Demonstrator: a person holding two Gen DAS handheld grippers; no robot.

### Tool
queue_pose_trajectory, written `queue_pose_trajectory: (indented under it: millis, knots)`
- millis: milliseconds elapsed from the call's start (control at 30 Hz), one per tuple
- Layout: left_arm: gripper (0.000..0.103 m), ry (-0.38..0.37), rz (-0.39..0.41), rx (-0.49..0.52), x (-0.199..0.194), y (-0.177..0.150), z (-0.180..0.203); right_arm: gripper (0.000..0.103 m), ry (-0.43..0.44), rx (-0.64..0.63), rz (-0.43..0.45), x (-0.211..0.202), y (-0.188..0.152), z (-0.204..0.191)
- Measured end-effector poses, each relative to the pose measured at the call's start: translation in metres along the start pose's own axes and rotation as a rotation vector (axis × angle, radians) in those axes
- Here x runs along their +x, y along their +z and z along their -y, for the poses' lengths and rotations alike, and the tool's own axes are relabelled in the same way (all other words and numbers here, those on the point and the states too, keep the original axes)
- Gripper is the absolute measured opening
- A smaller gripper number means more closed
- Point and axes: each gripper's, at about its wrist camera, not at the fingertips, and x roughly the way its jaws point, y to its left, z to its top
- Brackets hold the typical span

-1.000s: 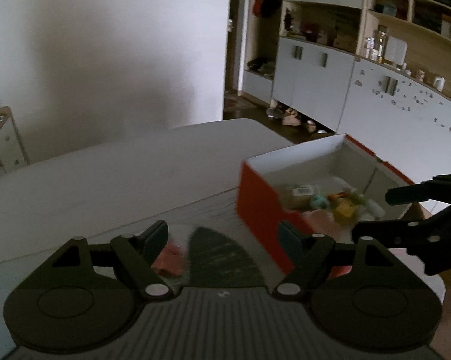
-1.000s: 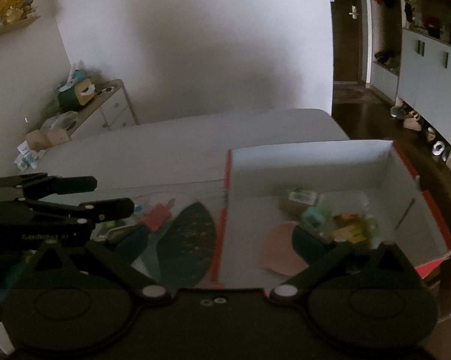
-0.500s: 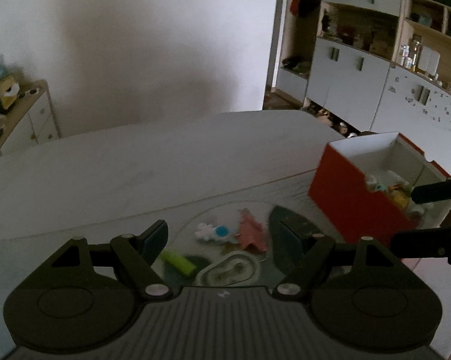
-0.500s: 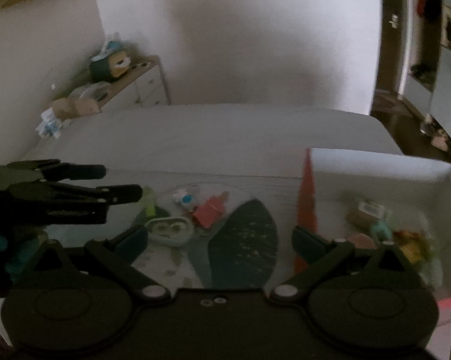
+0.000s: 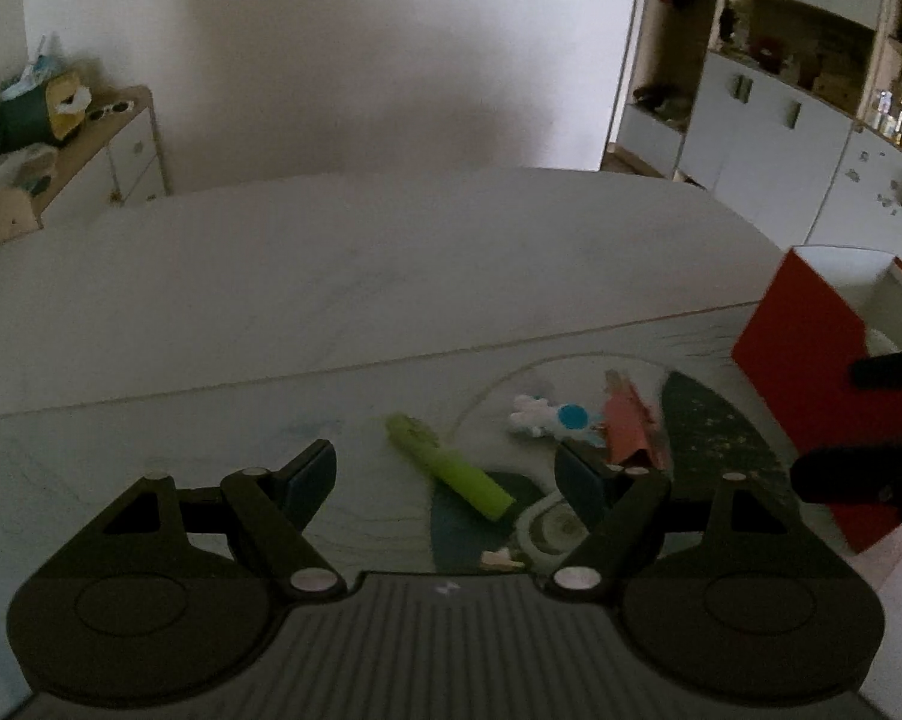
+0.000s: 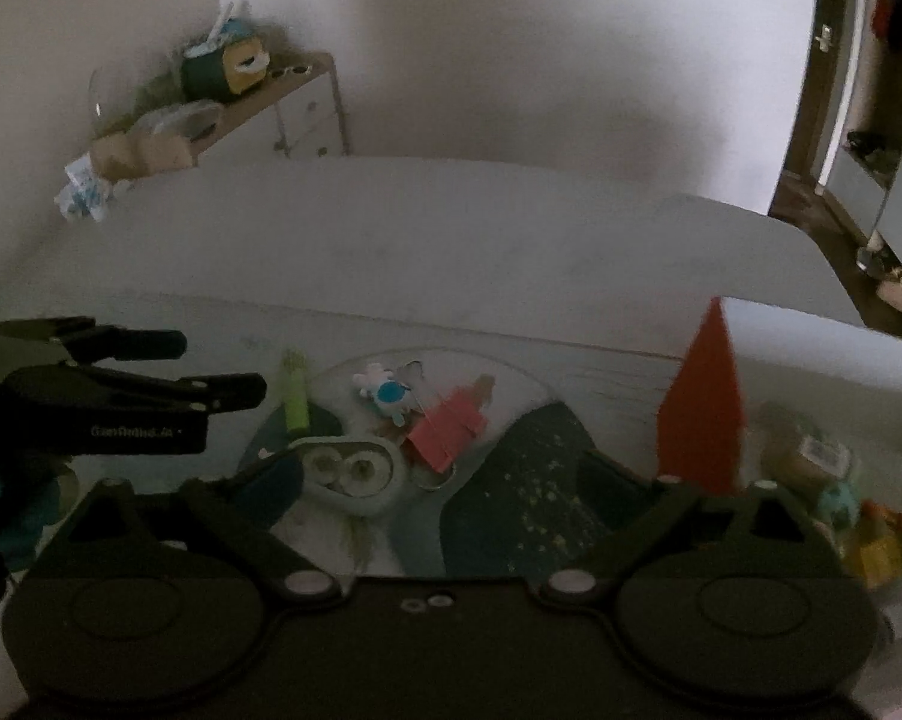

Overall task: Organize rigid objects
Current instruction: 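Grasp the green highlighter with the left tool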

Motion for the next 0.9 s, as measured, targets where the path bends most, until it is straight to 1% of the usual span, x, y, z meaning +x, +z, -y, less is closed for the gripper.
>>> queue_pose_trajectory:
  millis: [133,200,267,433,500,533,733,800,867,900]
  knots:
    - [0.08,0.011,-0.026,-0.015,0.014,0.001,-0.006,0.092,-0.003,-0.083,-0.04,0.02,0.007,-0.005]
    - [0.08,0.012,-0.034,-0.02,0.019,0.002,-0.009,0.091,0.0,-0.147,-0.053,0.027,0.012,-0.006]
    - [0.08,0.014,-0.039,-0.02,0.024,0.003,-0.01,0.088,0.002,-0.19,-0.073,0.036,0.016,-0.003]
    - [0.08,0.016,-0.061,-0.025,0.038,0.004,-0.011,0.08,0.008,-0.237,-0.158,0.057,0.018,0.004]
    - [0.08,0.019,-0.074,-0.034,0.045,0.004,-0.011,0.078,-0.013,-0.269,-0.185,0.065,0.017,0.001]
    - [0.08,0.02,-0.078,-0.038,0.047,0.004,-0.011,0.075,-0.018,-0.281,-0.194,0.068,0.017,0.0]
    - [0.08,0.03,-0.097,-0.059,0.059,0.006,-0.012,0.067,0.014,-0.303,-0.225,0.079,0.023,0.0]
    - [0.08,0.03,-0.1,-0.063,0.062,0.006,-0.013,0.067,0.024,-0.325,-0.235,0.082,0.026,-0.001]
    - [0.08,0.026,-0.104,-0.066,0.064,0.006,-0.013,0.061,0.022,-0.365,-0.242,0.085,0.027,-0.004]
    - [0.08,0.024,-0.105,-0.068,0.065,0.005,-0.014,0.06,0.024,-0.371,-0.25,0.088,0.028,-0.004]
